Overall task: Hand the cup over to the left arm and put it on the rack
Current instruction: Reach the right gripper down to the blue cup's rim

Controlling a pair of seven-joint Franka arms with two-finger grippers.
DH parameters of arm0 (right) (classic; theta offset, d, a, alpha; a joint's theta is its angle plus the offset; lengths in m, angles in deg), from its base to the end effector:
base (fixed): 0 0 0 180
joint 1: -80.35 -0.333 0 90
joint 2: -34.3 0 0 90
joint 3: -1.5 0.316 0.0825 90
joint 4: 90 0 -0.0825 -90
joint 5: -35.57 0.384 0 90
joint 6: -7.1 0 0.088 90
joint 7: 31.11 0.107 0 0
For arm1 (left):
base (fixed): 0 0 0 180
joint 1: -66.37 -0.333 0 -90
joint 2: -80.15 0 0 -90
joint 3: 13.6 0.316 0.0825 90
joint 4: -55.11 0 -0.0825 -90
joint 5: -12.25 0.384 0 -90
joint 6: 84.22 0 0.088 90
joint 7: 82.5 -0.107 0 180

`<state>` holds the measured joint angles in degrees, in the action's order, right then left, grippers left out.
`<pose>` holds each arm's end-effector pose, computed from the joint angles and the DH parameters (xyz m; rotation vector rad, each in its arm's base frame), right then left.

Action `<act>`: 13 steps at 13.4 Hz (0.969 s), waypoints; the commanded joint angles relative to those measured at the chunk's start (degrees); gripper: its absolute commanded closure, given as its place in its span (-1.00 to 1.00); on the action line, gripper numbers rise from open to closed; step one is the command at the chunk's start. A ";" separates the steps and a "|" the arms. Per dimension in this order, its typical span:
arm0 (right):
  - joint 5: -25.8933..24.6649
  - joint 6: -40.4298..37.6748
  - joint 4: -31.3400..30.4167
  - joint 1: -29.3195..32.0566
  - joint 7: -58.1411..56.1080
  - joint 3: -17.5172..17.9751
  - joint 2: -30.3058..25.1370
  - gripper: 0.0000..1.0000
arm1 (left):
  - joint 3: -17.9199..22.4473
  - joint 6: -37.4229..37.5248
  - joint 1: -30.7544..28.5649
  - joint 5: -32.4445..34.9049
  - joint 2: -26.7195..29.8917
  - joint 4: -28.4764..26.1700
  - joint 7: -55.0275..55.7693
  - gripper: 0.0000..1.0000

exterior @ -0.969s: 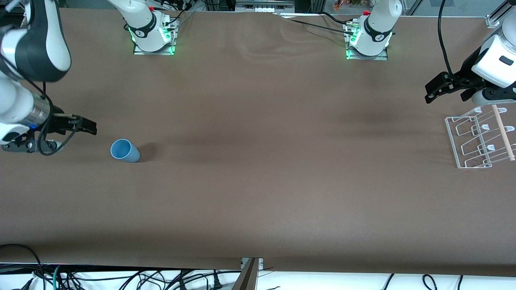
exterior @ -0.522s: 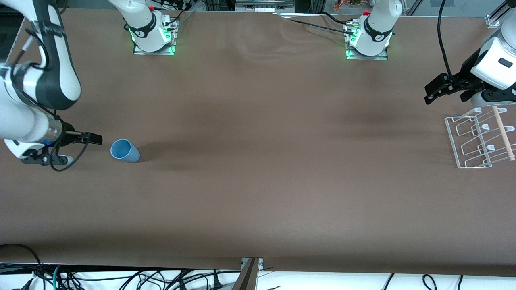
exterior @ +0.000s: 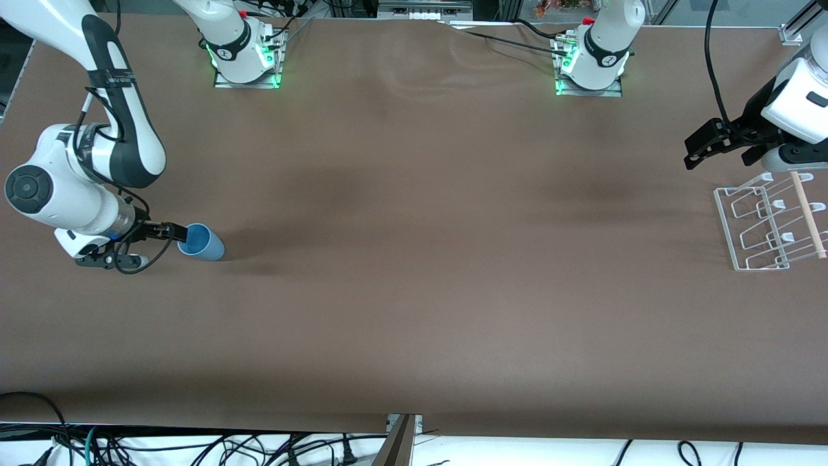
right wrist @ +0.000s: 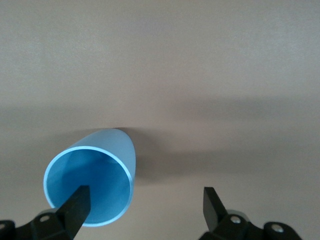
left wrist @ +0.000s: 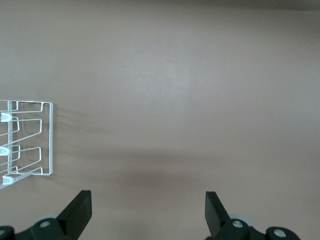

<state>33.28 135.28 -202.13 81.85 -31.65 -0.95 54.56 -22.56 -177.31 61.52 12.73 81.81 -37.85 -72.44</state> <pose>0.6045 -0.0420 0.2900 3.0966 -0.0489 -0.1162 0.5490 -0.0399 0.6206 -3.1280 -0.1621 -0.0505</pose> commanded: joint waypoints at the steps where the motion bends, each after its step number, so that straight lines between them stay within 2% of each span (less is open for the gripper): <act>1: 0.01 3.12 -2.73 0.52 -1.04 -0.09 -0.92 -0.99 | -0.09 0.80 0.19 0.13 -1.22 2.26 0.31 -1.00; 5: 0.10 7.78 -5.10 0.52 -3.15 -0.71 -0.22 -0.99 | -0.09 0.80 0.19 0.13 -1.22 2.26 0.31 -1.00; 11: 0.28 10.25 -5.11 0.52 -3.07 -0.71 1.45 -0.98 | -0.01 0.72 0.19 0.13 -1.31 2.26 0.31 -1.00; 12: 0.36 10.34 -5.11 0.52 -2.98 -0.71 1.89 -0.94 | -0.01 0.72 0.19 0.13 -1.31 2.26 0.31 -1.00; 13: 0.37 10.51 -5.11 0.52 -2.98 -0.71 1.98 -0.60 | -0.01 0.72 0.19 0.13 -1.31 2.26 0.31 -1.00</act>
<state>33.28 144.30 -206.57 81.89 -33.61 -1.84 56.43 -22.57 -177.31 61.52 12.73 81.44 -37.56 -72.44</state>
